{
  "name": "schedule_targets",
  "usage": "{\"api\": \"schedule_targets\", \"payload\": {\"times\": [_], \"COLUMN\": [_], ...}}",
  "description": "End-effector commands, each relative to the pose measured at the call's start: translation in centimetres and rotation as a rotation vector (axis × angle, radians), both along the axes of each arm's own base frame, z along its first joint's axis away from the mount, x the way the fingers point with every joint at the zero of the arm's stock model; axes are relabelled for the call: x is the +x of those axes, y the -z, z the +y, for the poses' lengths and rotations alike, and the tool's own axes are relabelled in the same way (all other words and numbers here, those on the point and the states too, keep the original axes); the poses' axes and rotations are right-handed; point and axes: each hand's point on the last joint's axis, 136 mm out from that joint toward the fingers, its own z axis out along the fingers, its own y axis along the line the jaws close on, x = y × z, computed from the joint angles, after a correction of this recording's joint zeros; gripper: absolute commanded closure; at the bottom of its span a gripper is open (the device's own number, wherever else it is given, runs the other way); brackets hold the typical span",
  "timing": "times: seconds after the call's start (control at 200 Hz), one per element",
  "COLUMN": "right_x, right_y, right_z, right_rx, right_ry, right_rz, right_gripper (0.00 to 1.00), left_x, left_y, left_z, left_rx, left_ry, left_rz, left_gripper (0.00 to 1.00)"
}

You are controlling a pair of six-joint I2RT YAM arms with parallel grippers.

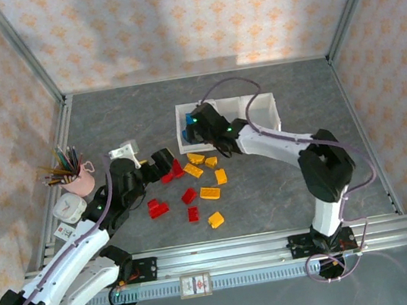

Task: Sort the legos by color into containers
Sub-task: Pick up the lego from the center of the table.

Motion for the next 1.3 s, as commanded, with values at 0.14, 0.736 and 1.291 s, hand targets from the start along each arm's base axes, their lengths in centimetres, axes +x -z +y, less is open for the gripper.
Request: {"api": "schedule_targets", "payload": {"times": [0.14, 0.736, 1.291], "right_x": [-4.9, -10.4, -9.7], "right_y": [2.4, 9.8, 12.0], "right_z": [-2.6, -3.6, -3.2], "right_rx": [0.01, -0.128, -0.188], "right_ry": [0.012, 0.011, 0.014], "right_rz": [0.075, 0.172, 0.181], "right_gripper": [0.23, 0.24, 0.51], "left_x": [-1.4, -2.7, -2.4], "left_y": [0.9, 2.9, 2.7], "left_z": [-2.0, -4.3, -4.6], "left_rx": [-0.048, -0.117, -0.105], "left_ry": [0.068, 0.078, 0.085], "left_rz": [0.023, 0.035, 0.026], "left_gripper": [0.01, 0.01, 0.01]}}
